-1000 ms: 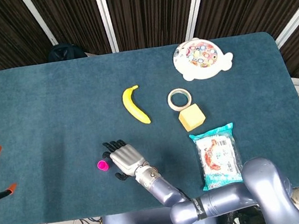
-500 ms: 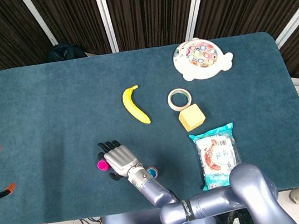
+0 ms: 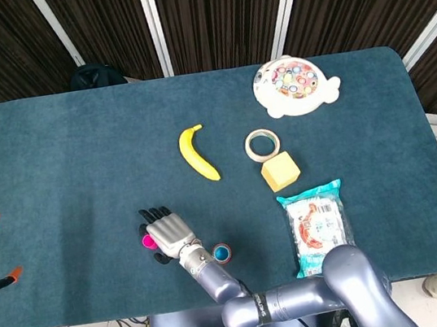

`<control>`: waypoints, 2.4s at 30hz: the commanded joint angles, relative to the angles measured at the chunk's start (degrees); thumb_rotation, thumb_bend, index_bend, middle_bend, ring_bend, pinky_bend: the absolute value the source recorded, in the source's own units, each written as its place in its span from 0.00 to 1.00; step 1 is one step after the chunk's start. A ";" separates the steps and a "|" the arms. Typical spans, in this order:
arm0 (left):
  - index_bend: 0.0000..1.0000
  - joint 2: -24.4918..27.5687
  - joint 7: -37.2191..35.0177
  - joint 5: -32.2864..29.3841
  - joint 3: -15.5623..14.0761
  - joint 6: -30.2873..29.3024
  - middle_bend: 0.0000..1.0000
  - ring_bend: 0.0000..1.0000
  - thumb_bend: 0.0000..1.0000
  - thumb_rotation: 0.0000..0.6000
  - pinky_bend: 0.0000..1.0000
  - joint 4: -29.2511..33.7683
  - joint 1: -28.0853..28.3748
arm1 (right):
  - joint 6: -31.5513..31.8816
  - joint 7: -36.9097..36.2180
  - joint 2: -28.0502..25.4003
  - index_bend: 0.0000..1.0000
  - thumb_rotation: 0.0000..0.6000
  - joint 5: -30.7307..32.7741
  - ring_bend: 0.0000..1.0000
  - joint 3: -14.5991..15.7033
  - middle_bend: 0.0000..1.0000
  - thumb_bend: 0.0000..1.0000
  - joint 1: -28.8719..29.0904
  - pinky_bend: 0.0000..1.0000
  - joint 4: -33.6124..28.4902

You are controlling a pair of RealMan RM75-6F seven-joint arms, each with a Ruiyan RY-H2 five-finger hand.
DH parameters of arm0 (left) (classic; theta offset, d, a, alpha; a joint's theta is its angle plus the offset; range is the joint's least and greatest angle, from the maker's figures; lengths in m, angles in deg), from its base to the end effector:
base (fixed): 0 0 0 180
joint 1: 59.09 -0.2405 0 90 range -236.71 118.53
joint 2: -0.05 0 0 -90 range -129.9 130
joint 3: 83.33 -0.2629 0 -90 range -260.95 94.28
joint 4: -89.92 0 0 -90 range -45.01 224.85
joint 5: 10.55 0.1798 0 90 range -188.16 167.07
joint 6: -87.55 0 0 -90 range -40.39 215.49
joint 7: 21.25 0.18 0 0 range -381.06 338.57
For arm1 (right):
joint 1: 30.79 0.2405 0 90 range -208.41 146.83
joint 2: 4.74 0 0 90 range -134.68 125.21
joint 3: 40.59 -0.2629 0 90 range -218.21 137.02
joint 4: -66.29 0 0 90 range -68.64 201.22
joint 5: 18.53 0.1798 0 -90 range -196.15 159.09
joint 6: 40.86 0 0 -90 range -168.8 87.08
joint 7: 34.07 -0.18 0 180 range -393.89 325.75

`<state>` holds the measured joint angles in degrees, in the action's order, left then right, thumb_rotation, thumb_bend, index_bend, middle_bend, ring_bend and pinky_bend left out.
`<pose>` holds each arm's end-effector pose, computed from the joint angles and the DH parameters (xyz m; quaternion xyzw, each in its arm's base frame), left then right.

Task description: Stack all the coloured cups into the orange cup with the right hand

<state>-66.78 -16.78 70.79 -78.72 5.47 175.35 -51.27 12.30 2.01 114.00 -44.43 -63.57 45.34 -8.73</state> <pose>-0.3254 0.2384 0.1890 -0.6045 -0.3528 -0.3418 0.6271 0.0748 -0.3368 -0.1577 0.7645 -0.4679 0.3602 0.2587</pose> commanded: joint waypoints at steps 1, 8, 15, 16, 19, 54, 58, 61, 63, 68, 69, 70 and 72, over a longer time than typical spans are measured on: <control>0.00 -0.03 0.05 -0.01 -0.01 -0.02 0.00 0.00 0.00 1.00 0.05 -0.01 0.00 | -0.09 -0.21 0.41 0.35 1.00 -0.10 0.05 -0.40 0.00 0.42 0.10 0.09 0.69; 0.00 -0.11 0.19 -0.11 0.05 -0.12 0.00 0.00 0.00 1.00 0.05 -0.02 -0.01 | -0.49 -0.19 1.18 0.38 1.00 -0.24 0.06 -0.68 0.00 0.42 0.15 0.09 2.40; 0.00 -0.22 0.46 0.01 -0.06 -0.09 0.00 0.00 0.00 1.00 0.05 0.01 0.04 | -0.83 -0.47 1.86 0.40 1.00 -0.56 0.06 -1.40 0.00 0.42 0.17 0.09 3.59; 0.00 -0.24 0.50 0.01 -0.07 -0.08 0.00 0.00 0.00 1.00 0.05 -0.02 0.05 | -0.82 -0.48 1.98 0.40 1.00 -0.64 0.06 -1.49 0.00 0.42 0.18 0.10 3.79; 0.00 -0.24 0.52 -0.03 -0.06 -0.06 0.00 0.00 0.00 1.00 0.05 -0.04 0.06 | -0.74 -0.58 2.15 0.41 1.00 -0.69 0.06 -1.75 0.00 0.42 0.17 0.16 4.14; 0.00 -0.53 0.90 0.21 -0.30 -0.03 0.00 0.00 0.00 1.00 0.05 -0.05 0.14 | -1.76 -0.51 3.42 0.47 1.00 -0.90 0.07 -3.91 0.00 0.42 0.51 0.54 6.40; 0.00 -0.53 0.88 0.07 -0.25 0.00 0.00 0.00 0.00 1.00 0.05 -0.08 0.15 | -2.19 -0.54 3.55 0.47 1.00 -0.80 0.07 -3.95 0.00 0.42 0.51 0.60 6.75; 0.00 -0.57 0.89 0.13 -0.31 0.10 0.00 0.00 0.00 1.00 0.05 -0.12 0.20 | -2.36 -0.68 3.52 0.49 1.00 -0.93 0.07 -3.96 0.00 0.42 0.41 0.64 6.50; 0.00 -0.62 0.95 0.20 -0.38 0.19 0.00 0.00 0.00 1.00 0.05 -0.14 0.24 | -2.30 -0.86 3.44 0.49 1.00 -1.11 0.07 -4.15 0.00 0.42 0.35 0.66 6.13; 0.00 -0.63 1.00 0.35 -0.43 0.03 0.00 0.00 0.00 1.00 0.05 -0.14 0.20 | -1.62 -0.94 2.74 0.49 1.00 -1.54 0.07 -4.48 0.00 0.42 0.04 0.71 4.94; 0.00 -0.65 1.02 0.32 -0.42 0.04 0.00 0.00 0.00 1.00 0.05 -0.17 0.20 | -1.31 -0.94 2.32 0.49 1.00 -1.60 0.07 -4.53 0.00 0.42 -0.21 0.72 4.34; 0.00 -0.67 1.04 0.30 -0.41 0.06 0.00 0.00 0.00 1.00 0.05 -0.20 0.22 | -1.08 -0.91 1.97 0.49 1.00 -1.65 0.07 -4.55 0.00 0.42 -0.39 0.73 3.90; 0.00 -0.74 1.18 0.24 -0.41 0.13 0.00 0.00 0.00 1.00 0.05 -0.30 0.25 | -0.39 -0.74 0.87 0.49 1.00 -1.82 0.07 -4.52 0.00 0.42 -0.97 0.75 2.47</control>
<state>-67.50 -15.61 71.03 -79.13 5.59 175.06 -51.02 11.35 1.15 115.66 -46.09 -68.08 44.85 -5.32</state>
